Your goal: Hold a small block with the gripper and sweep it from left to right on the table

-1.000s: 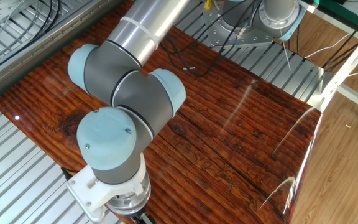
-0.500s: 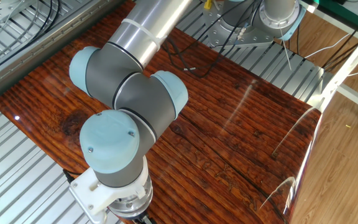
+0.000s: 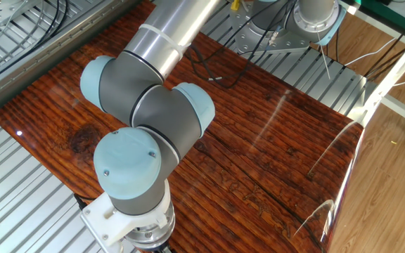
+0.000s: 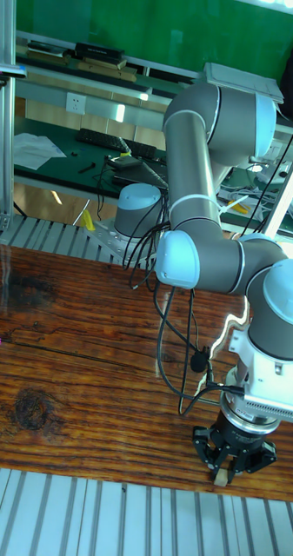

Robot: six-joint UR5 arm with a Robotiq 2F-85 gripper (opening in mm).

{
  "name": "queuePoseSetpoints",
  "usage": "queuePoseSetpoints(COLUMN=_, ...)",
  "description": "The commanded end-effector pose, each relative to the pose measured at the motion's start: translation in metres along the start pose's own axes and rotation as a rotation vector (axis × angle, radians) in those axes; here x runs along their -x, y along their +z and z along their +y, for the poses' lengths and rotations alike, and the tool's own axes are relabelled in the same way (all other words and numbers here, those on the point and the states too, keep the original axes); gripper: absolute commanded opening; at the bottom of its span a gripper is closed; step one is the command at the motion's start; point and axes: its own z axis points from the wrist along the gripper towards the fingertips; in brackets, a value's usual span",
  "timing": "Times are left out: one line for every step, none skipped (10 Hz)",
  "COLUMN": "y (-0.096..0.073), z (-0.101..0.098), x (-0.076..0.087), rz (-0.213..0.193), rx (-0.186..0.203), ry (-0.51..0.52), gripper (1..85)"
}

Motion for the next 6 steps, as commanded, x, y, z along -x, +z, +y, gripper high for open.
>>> queuePoseSetpoints(y=-0.0003, z=0.0047, x=0.0003, rz=0.001, rx=0.011, ry=0.013, gripper=1.0)
queuePoseSetpoints(y=-0.0006, z=0.0049, x=0.0006, rz=0.0, rx=0.013, ry=0.014, gripper=1.0)
queuePoseSetpoints(y=-0.0009, z=0.0056, x=0.0004, rz=0.0, rx=0.016, ry=0.014, gripper=1.0)
queuePoseSetpoints(y=-0.0015, z=0.0065, x=0.0005, rz=-0.001, rx=0.019, ry=0.016, gripper=1.0)
queuePoseSetpoints(y=-0.0017, z=0.0069, x=0.0004, rz=0.0, rx=0.021, ry=0.016, gripper=1.0)
queuePoseSetpoints(y=-0.0018, z=0.0081, x=0.0006, rz=-0.001, rx=0.026, ry=0.017, gripper=1.0)
